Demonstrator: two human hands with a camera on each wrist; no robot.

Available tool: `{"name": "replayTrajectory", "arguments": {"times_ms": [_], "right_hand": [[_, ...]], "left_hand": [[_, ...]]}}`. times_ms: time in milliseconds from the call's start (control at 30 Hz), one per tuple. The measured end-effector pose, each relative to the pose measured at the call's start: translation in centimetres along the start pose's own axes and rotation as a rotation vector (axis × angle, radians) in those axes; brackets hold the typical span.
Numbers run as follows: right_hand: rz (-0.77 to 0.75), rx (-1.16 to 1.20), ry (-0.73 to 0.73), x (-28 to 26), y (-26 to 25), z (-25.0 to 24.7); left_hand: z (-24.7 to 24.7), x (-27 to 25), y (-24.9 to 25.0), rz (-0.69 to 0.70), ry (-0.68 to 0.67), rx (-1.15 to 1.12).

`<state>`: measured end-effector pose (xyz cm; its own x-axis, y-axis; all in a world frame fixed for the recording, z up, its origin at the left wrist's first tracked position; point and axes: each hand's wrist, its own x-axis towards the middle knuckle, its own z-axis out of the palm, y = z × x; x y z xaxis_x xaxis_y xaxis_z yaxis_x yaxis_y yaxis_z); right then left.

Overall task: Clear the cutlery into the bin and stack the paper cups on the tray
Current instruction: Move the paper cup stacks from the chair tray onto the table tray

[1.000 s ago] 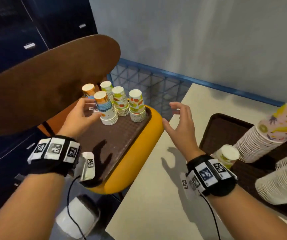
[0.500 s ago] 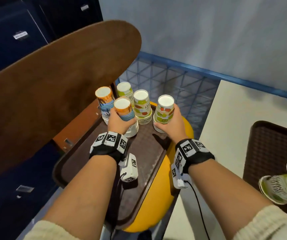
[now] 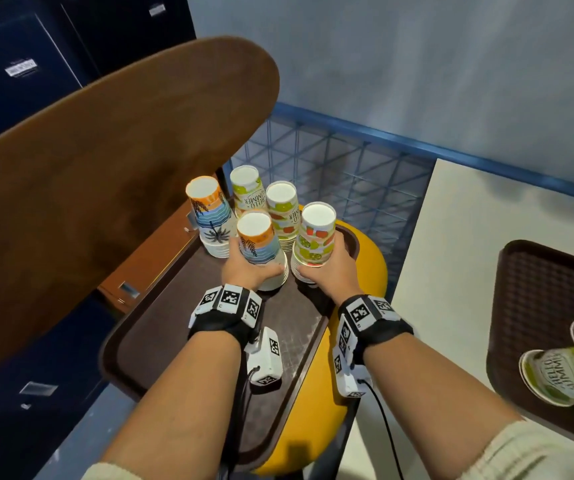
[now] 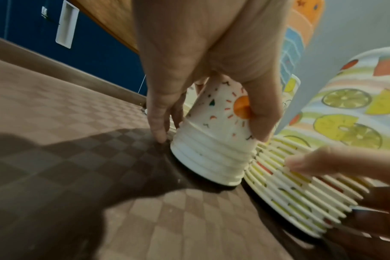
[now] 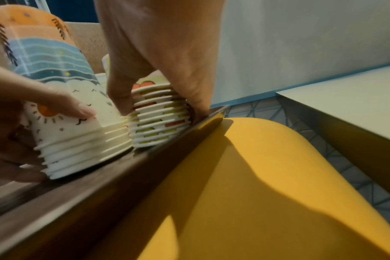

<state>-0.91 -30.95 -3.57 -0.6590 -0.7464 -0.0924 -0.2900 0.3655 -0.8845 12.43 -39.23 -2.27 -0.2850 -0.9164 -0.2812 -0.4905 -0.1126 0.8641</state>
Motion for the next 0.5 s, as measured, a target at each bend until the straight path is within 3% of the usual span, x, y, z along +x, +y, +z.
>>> {"name": "replayTrajectory", "arguments": {"times_ms": [300, 500], "right_hand": [[-0.055, 0.167, 0.088, -4.4, -0.1, -4.4], [-0.014, 0.172, 0.213, -9.2, 1.8, -10.0]], "left_hand": [[0.8, -3.5, 2.1, 0.075, -0.003, -0.134], [3.8, -8.3, 4.4, 0.171, -0.134, -0.188]]}}
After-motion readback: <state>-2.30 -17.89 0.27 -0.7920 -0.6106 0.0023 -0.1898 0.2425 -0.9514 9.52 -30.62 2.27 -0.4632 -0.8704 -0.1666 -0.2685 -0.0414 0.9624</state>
